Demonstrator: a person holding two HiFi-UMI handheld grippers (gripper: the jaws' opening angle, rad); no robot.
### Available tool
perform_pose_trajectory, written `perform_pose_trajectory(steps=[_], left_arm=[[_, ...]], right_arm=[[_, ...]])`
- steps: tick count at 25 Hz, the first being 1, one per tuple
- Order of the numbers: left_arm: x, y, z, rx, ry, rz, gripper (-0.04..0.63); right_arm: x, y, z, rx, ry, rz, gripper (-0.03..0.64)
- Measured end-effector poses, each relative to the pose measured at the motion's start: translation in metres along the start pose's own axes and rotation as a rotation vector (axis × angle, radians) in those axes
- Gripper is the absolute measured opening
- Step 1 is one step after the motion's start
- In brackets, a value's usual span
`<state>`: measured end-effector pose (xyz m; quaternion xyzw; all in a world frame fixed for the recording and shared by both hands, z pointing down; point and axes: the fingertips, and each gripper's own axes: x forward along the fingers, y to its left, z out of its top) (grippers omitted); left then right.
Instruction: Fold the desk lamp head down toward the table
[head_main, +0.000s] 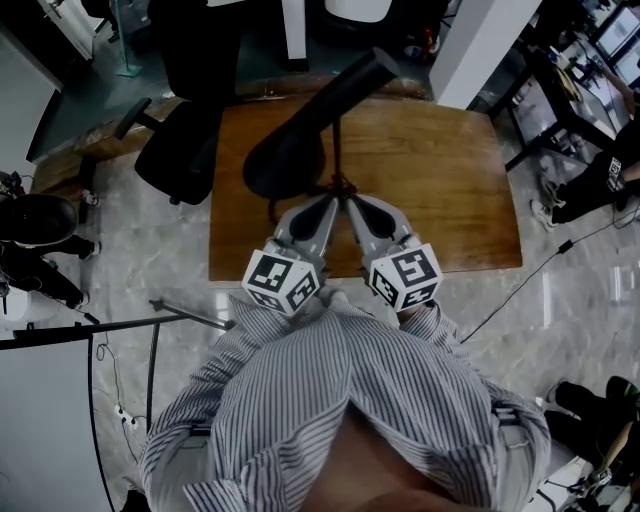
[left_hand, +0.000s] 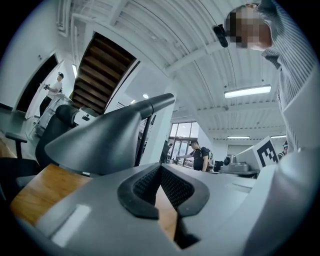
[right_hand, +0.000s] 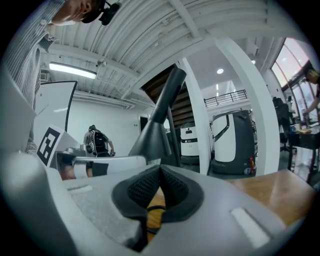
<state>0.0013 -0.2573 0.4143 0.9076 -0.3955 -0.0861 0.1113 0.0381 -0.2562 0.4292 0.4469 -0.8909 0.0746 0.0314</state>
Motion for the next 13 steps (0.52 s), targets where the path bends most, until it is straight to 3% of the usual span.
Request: perform_pose_trajectory(steps=[13], left_arm=[[0.0043, 0.0031, 0.0016, 0.007, 0.011, 0.029, 0.003]], right_arm=[[0.0055, 0.0014, -0.0077, 0.002, 0.051, 0.033, 0.001]])
